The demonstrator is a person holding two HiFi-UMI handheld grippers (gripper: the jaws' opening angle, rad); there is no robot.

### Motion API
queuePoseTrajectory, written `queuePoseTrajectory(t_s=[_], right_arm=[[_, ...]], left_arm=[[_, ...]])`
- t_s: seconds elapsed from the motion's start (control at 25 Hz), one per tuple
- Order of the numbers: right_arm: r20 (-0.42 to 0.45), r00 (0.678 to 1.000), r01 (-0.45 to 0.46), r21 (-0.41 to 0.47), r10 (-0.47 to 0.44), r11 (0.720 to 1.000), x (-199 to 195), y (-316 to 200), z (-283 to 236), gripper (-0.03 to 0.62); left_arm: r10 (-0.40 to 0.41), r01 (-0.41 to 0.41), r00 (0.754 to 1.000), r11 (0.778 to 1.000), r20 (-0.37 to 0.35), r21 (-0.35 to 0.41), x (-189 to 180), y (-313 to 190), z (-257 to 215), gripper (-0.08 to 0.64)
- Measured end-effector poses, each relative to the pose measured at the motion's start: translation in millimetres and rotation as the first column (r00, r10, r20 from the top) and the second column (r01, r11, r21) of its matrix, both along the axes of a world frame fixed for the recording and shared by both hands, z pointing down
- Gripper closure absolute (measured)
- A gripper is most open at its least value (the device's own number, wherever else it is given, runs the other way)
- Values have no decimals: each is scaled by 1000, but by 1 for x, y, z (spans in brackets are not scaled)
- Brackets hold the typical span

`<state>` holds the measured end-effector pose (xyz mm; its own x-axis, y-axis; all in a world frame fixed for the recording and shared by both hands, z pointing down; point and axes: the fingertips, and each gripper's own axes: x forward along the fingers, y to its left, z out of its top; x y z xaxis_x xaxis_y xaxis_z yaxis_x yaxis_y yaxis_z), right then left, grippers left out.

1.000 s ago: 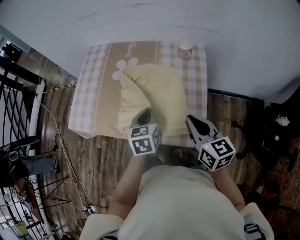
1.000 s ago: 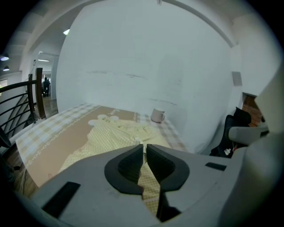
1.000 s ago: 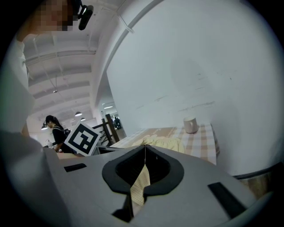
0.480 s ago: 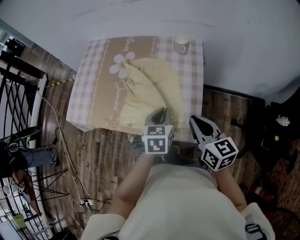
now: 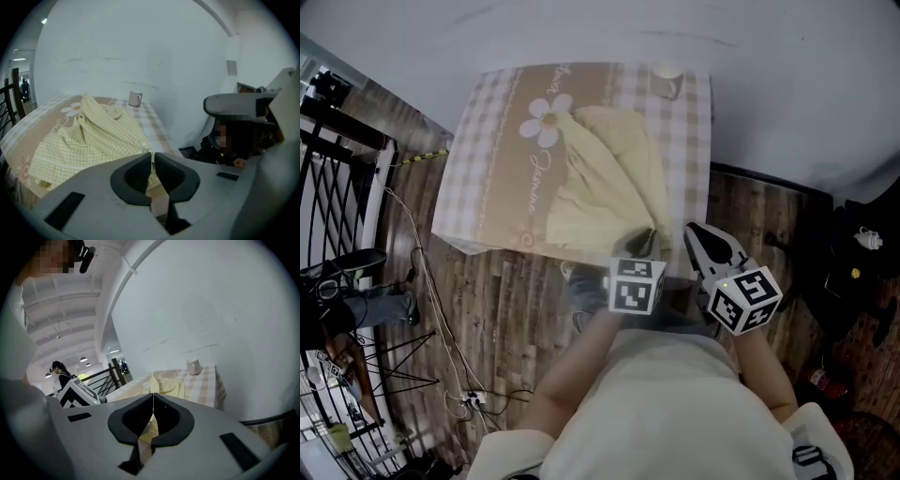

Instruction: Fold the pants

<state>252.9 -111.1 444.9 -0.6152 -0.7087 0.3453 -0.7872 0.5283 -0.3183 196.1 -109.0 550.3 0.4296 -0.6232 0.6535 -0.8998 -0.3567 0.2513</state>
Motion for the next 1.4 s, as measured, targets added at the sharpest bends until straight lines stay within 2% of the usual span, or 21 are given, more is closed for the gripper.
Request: queuePoseTrajectory(t_s=[0.24,0.48,0.72,0.88,0.96,1.04,1.2,1.4], right_arm=[[-11,999,-46,-17,46,999,17,4,5,592],[-19,997,-76,-23,76,997,27,5,9,592],[-25,997,-78,-16,78,997,31,4,7,592],[-25,997,-74,-7,74,997,31,4,4,592],[-24,997,-71,-2,71,997,31,4,2,592],[-22,998,-67,3,67,998,29,2,0,592],[-20,999,-50,16,50,999,26,-2,-5,592],[-18,1000,-22,32,22,999,18,-10,-9,592]], left_arm=[[105,-104,995,993,0,-46,33,16,12,534],[150,-147,989,984,18,-97,45,26,33,534],[159,-155,986,983,40,-102,49,25,47,533],[182,-182,983,974,-14,-135,54,30,44,532],[195,-202,979,968,-62,-145,59,33,40,474],[200,-211,976,967,-88,-142,61,34,34,436],[192,-205,974,973,-121,-108,58,29,14,434],[113,-119,985,992,-127,-39,34,11,-16,470]])
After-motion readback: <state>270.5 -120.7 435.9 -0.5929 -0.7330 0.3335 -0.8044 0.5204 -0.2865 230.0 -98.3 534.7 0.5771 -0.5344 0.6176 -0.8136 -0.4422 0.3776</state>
